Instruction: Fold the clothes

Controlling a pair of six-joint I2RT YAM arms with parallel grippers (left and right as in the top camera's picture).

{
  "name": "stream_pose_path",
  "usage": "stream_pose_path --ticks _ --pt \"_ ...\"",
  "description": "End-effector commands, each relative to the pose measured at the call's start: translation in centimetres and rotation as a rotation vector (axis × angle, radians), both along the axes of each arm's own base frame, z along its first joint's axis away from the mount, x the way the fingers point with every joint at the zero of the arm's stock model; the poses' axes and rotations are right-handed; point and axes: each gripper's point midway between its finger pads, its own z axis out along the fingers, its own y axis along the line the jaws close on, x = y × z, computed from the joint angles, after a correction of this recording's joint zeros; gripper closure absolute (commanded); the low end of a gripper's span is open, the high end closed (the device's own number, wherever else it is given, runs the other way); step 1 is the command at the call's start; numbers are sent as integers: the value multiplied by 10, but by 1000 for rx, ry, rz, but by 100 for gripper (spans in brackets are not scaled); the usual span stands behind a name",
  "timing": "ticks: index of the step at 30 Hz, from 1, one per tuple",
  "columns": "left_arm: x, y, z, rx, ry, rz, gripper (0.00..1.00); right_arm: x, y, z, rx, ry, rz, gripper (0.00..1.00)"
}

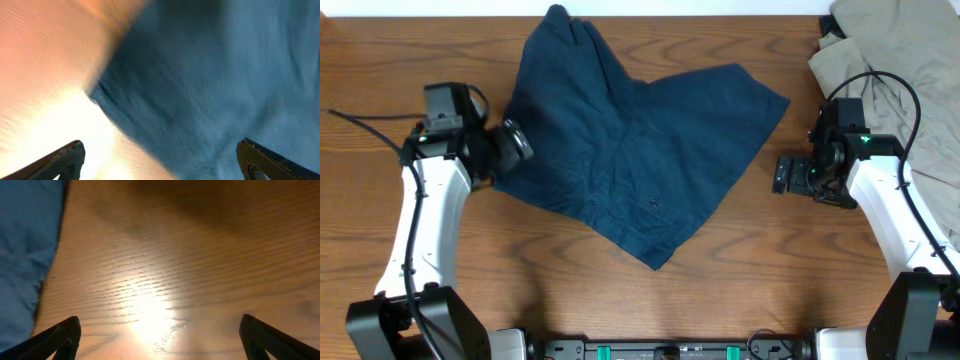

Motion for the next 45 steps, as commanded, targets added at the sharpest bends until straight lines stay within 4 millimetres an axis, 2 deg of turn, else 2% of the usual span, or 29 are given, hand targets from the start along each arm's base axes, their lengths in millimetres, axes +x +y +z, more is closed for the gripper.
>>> stream_pose_path --ticks 1,4,8,11,15,17,19,23,27,31,35,42,43,45 --pt "-20 -52 -4 -209 77 -74 2 6 6 6 38 -33 -4 1" --pt "-42 -80 -14 -267 167 -107 2 7 6 7 39 -39 -3 1" --pt "-70 -107 -36 -302 302 -12 2 7 6 6 39 -37 -3 1" --pt "-84 -128 -52 -306 345 -8 2 6 6 6 39 -36 -3 1" --pt "-97 -163 -67 -289 322 -152 2 6 6 6 39 -35 -3 1" --pt "-100 -183 -70 -267 271 -296 0 6 6 6 39 -36 -3 1" --pt "-104 -206 -68 -241 203 -485 6 6 6 6 39 -36 -3 1" --pt "-115 -236 -66 -182 111 -742 17 6 6 6 39 -36 -3 1" --pt "-124 -241 -75 8 63 -862 17 6 6 6 39 -36 -3 1" --pt "-140 -257 -77 101 25 -977 17 6 6 6 39 -36 -3 1" --pt "-148 -263 -82 207 -5 -1033 17 6 6 6 39 -36 -3 1" --pt "-157 -262 -114 287 66 -1074 17 5 7 6 46 -32 -2 1" --pt "-157 -262 -119 293 77 -1074 21 5 7 6 46 -31 -2 1" --pt "-157 -261 -128 304 96 -1075 38 5 7 6 46 -32 -2 1"
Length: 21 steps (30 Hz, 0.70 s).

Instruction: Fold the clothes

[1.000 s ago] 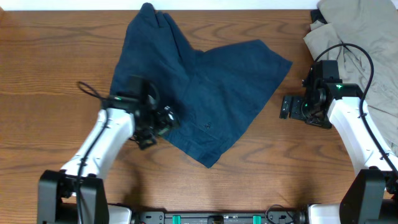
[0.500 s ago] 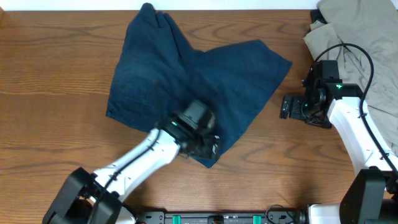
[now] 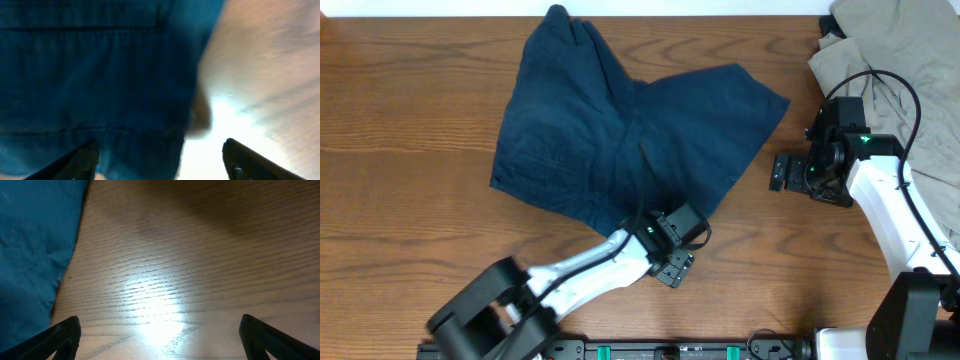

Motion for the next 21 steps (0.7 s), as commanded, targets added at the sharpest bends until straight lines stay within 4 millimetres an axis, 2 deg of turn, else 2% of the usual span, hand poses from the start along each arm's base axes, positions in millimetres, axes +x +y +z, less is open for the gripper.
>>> stream_pose_path --ticks 1,3,4,6,8,10,14,17,21 --pt "5 7 -13 65 -18 -11 51 2 0 6 6 -18 -10 1" --pt "10 8 -10 78 -41 -6 88 1 0 5 6 -15 -10 1" --pt "13 8 -7 84 -55 -3 94 1 0 5 5 -14 -10 1" --pt "23 7 8 95 -90 6 94 1 0 5 5 -14 -10 1" --pt "31 -1 33 72 -116 12 94 1 0 5 6 -14 -10 1" --pt "42 -15 68 15 -156 22 94 1 0 5 7 -14 -10 1" --pt "73 -41 156 -159 -290 45 94 0 11 6 65 -12 16 1" --pt "93 -48 213 -275 -384 79 94 -1 30 8 158 -18 98 2" --pt "109 -48 270 -382 -476 119 94 -6 50 7 215 -18 204 5"
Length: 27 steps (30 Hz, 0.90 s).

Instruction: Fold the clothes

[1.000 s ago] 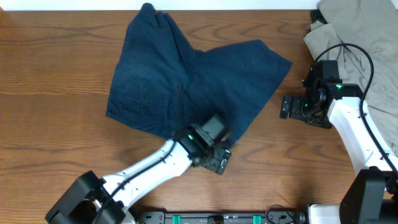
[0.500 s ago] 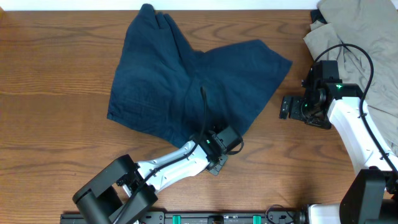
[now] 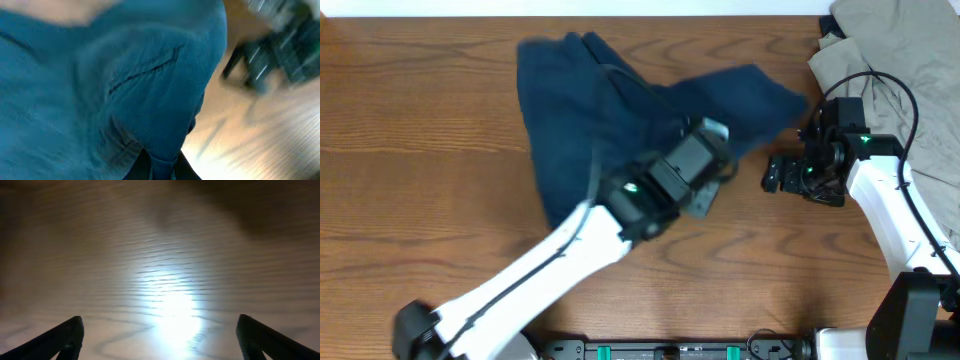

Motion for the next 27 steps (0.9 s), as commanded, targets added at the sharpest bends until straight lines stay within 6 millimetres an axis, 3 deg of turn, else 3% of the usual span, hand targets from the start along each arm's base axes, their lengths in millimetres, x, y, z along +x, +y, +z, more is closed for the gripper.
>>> stream_pose_path --ticks 1,6,10,13,20,27 --pt "12 4 45 -65 -85 19 94 -5 27 4 83 -22 140 5" --pt "16 1 92 -153 -161 23 94 -7 52 -3 102 -43 223 4" --pt "24 0 118 -210 -222 42 94 -8 96 0 215 -100 340 1" --pt "40 10 133 -218 -290 110 94 -17 127 6 291 -126 472 1" --pt "69 35 146 -228 -364 224 94 -52 182 22 455 -142 722 1" --pt "86 55 150 -232 -383 285 94 -61 201 27 492 -167 800 1"
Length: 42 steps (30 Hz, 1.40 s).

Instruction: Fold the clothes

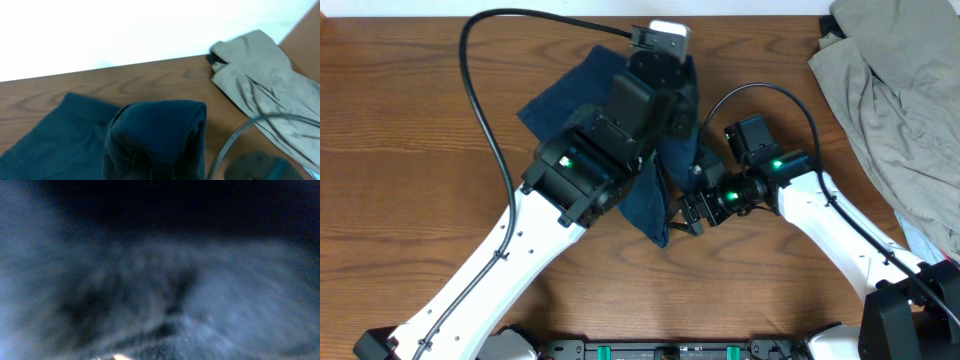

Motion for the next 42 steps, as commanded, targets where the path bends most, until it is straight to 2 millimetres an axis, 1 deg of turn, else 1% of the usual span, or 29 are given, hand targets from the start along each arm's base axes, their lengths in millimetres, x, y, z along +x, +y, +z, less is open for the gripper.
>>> stream_pose_path --ticks 1,4,7,12,16,18,20,23,24,25,27,28,30,31,32,34,37,39,41,42 --pt "5 10 27 -23 -69 33 94 -5 12 7 60 -17 47 1" --pt "7 10 30 -31 -79 33 94 -5 24 16 125 -31 73 1" --pt "9 10 34 -37 -94 43 94 -12 36 23 174 -35 113 1" --pt "12 15 38 -37 -116 74 94 -25 48 23 175 -33 164 1" --pt "13 14 42 -48 -128 74 94 -32 57 20 153 -55 199 1" --pt "13 13 43 -53 -133 74 94 -28 56 13 91 -71 169 1" --pt "14 13 45 -58 -139 74 94 -18 50 1 -12 -80 77 1" --pt "14 13 48 -66 -148 75 94 -6 42 -8 -111 -87 -45 1" --pt "14 13 48 -67 -149 75 94 -4 42 -9 -119 -87 -66 4" --pt "15 12 48 -67 -149 75 94 -3 43 -8 -121 -86 -87 9" --pt "15 12 49 -68 -150 75 94 0 46 -6 -105 -72 -121 22" --pt "15 12 49 -68 -150 75 94 1 48 -5 -96 -60 -146 31" --pt "15 12 49 -65 -152 74 94 2 51 -3 -85 -43 -177 56" --pt "15 13 49 -62 -153 73 94 3 52 -3 -81 -32 -195 71" --pt "15 12 49 -58 -154 70 94 3 52 -3 -79 -24 -206 82" --pt "15 12 49 -46 -159 65 94 3 52 -3 -79 -18 -213 99" --pt "15 14 49 -25 -168 63 94 1 51 -4 -86 -13 -211 99" --pt "17 22 48 0 -174 102 94 -2 46 -7 -107 -10 -194 99" --pt "17 34 47 31 -175 153 94 -2 29 -11 -164 8 -227 99" --pt "17 42 48 46 -178 179 94 3 15 -12 -206 5 -266 99"
